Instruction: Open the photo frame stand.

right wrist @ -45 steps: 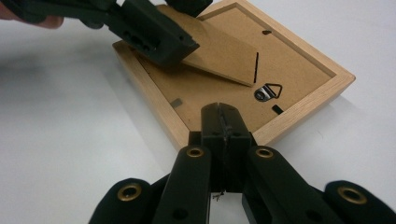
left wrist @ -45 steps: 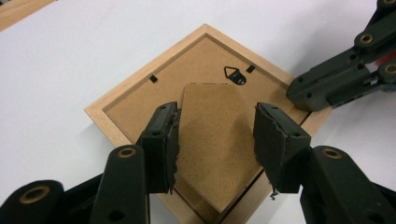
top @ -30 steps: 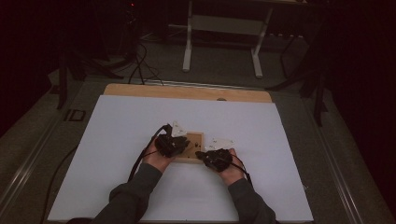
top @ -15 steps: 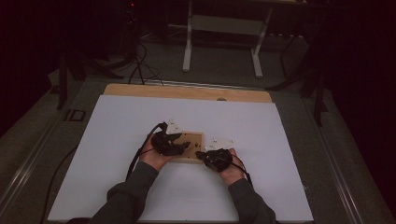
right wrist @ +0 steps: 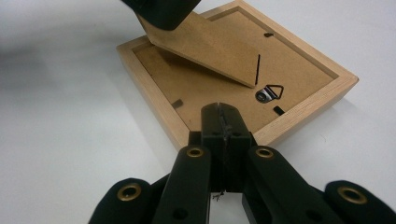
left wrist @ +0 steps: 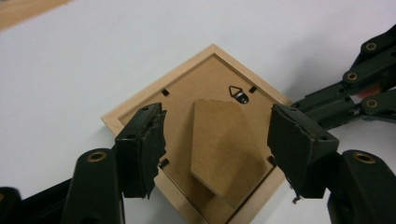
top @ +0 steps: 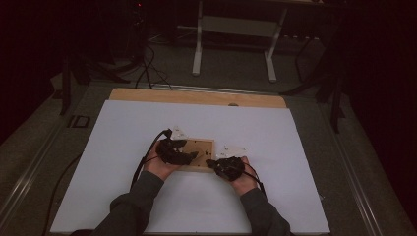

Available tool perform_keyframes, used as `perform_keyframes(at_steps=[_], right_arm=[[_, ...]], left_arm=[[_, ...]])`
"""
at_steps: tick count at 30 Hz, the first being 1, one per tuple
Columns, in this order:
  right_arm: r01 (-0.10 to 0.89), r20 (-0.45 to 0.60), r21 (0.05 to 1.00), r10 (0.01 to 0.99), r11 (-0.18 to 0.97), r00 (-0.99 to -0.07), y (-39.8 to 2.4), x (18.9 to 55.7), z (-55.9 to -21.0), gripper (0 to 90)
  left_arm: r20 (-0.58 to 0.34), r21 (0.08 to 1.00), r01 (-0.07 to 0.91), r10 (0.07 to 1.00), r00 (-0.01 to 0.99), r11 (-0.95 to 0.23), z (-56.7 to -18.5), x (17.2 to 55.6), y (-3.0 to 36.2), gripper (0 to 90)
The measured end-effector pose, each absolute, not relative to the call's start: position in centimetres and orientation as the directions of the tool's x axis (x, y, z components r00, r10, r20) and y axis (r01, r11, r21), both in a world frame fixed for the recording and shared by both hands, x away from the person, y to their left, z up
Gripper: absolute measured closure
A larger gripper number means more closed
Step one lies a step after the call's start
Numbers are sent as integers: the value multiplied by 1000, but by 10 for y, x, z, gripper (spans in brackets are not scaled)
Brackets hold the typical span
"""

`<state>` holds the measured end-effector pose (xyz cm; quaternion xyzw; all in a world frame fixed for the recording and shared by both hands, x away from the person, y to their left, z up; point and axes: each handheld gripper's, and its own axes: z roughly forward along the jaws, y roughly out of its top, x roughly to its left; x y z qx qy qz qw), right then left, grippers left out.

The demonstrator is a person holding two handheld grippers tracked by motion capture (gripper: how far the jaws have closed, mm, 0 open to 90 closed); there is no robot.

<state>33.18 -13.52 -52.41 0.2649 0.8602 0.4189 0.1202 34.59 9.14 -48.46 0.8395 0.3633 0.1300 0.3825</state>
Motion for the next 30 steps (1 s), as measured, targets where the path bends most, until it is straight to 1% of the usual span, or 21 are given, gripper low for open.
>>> perform_keyframes(at_steps=[9,11,12,15,20,25,30], right_arm=[[356,16,784,556,509,-831,-135,332,-524,900],[356,16,784,557,508,-831,-135,332,-524,900],[354,15,785,556,509,-831,-135,332,-524,900],[354,15,785,556,509,-831,-135,332,-524,900],[355,14,784,557,509,-830,-135,331,-524,900],[355,14,784,557,510,-831,-135,331,-524,900],[353,12,785,557,510,-831,-135,331,-524,900]], left_arm=[[-100,721,541,708,699,-432,-492,346,94,314],[-100,721,541,708,699,-432,-492,346,94,313],[-125,713,557,704,699,-426,-496,347,94,307],[-144,709,567,700,699,-420,-499,347,94,304],[-154,693,579,696,701,-430,-503,348,92,304],[-179,676,602,698,693,-424,-506,351,92,331],[-197,674,614,701,686,-412,-506,352,95,394]])
